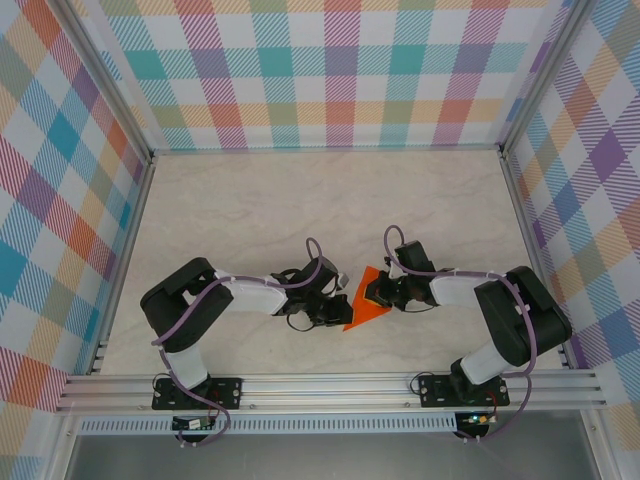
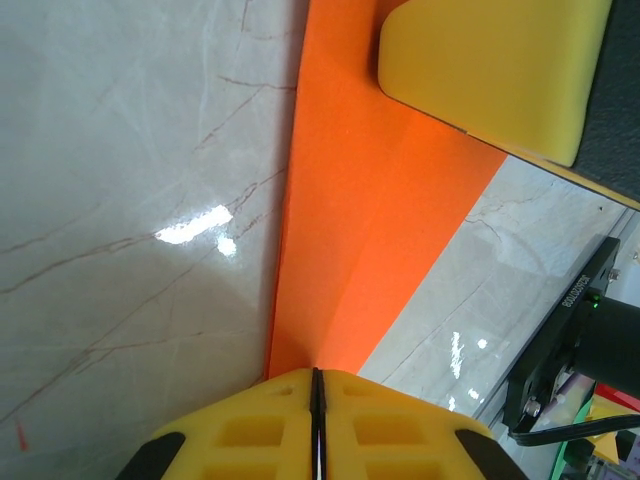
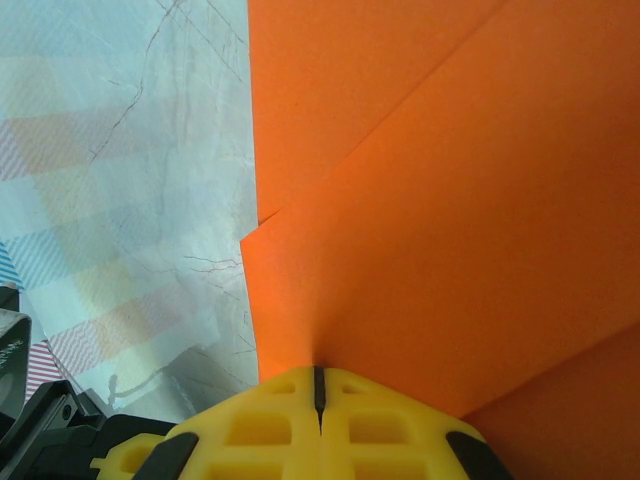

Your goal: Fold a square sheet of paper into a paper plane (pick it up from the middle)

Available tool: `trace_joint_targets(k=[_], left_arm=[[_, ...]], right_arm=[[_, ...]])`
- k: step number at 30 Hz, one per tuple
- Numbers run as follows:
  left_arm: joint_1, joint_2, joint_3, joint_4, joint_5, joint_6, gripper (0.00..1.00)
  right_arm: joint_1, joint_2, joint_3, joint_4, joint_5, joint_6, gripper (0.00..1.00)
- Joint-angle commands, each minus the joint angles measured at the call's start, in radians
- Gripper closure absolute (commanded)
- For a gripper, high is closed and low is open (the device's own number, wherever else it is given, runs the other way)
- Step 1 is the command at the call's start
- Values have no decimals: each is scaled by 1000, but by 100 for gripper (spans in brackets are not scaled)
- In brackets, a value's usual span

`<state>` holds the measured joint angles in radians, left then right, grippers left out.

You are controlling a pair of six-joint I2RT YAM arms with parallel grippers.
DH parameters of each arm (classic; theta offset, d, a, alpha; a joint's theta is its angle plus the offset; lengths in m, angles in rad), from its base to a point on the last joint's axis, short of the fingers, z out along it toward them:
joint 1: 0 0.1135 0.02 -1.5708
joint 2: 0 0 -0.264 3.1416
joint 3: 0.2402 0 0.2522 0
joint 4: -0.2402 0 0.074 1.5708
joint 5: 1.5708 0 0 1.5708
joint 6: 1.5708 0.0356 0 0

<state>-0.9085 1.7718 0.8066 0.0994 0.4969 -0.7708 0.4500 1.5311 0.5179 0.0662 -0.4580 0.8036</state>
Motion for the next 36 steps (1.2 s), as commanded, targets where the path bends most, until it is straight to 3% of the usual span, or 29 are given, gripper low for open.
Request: trace_joint_targets(k=[1,11,25,36], left_arm=[[-7,5,-13,-77,5,1,91],[-8,-80,13,-95,16,-2,90],[-20,21,-1,-169,-7,47,92],[-20,-103,44,-118,-47,33,92]], right_arm=[[6,41,-23,-72,66,-20,97],[5,40,-23,-77,67,-19,97],[6,60,-24,-77,69,-19,97],[6,53,-24,-80,68,-20,97]])
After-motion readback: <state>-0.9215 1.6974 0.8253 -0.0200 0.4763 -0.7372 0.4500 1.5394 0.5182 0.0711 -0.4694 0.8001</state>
